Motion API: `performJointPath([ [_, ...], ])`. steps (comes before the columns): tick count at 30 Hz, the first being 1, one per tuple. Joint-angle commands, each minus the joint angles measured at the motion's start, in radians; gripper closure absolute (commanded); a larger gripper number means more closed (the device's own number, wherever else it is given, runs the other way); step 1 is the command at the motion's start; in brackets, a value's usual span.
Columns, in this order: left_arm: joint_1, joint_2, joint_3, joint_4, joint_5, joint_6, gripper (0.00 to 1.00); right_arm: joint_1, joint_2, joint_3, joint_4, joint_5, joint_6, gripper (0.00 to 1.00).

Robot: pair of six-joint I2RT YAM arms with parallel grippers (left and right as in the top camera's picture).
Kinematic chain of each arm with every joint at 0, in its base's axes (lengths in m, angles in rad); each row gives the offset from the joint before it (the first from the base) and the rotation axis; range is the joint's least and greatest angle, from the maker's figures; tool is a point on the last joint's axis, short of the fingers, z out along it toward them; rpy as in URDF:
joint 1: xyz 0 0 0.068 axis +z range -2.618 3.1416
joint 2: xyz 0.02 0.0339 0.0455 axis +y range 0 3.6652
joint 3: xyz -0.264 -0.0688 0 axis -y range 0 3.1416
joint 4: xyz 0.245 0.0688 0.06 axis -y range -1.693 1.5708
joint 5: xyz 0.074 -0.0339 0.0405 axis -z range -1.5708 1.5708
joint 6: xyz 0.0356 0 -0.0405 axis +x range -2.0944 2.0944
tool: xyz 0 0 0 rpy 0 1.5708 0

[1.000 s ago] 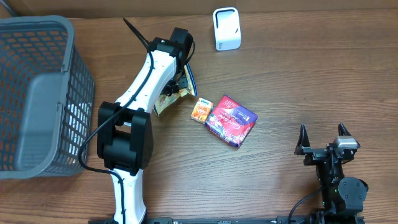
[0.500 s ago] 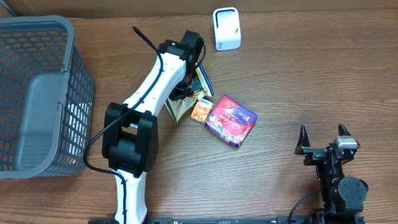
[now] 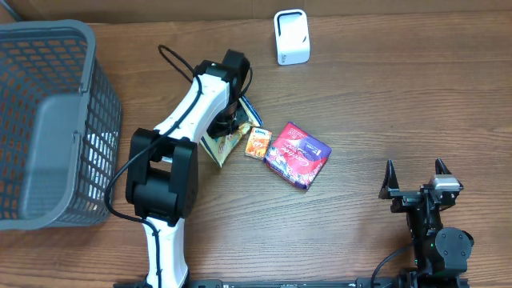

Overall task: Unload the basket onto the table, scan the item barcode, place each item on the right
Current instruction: 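Lower the bag beside the pad pack and open the left gripper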

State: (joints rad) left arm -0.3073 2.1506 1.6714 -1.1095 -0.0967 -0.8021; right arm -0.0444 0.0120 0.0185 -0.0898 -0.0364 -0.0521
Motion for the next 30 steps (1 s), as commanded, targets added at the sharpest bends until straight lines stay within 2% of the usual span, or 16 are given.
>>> performJointPath([
  [1, -0.02, 0.005, -0.048, 0.019, 0.187, -0.018, 0.96, -0.001, -0.009, -0.01, 0.006, 0.006, 0.002, 0.0],
  [6, -0.046, 0.005, -0.047, 0.056, 0.329, -0.018, 0.96, -0.001, -0.009, -0.01, 0.006, 0.006, 0.002, 0.0],
  [16, -0.089, -0.003, -0.045, 0.066, 0.366, -0.016, 0.96, -0.001, -0.009, -0.01, 0.006, 0.006, 0.002, 0.0],
  [24, -0.083, -0.006, 0.069, 0.005, 0.39, 0.117, 0.96, -0.001, -0.009, -0.01, 0.006, 0.006, 0.002, 0.0],
  [25, -0.08, -0.006, 0.101, -0.014, 0.39, 0.148, 0.95, -0.001, -0.009, -0.01, 0.006, 0.006, 0.002, 0.0],
  [30, -0.07, -0.006, 0.254, -0.11, 0.375, 0.264, 0.71, -0.001, -0.009, -0.01, 0.006, 0.006, 0.002, 0.0],
])
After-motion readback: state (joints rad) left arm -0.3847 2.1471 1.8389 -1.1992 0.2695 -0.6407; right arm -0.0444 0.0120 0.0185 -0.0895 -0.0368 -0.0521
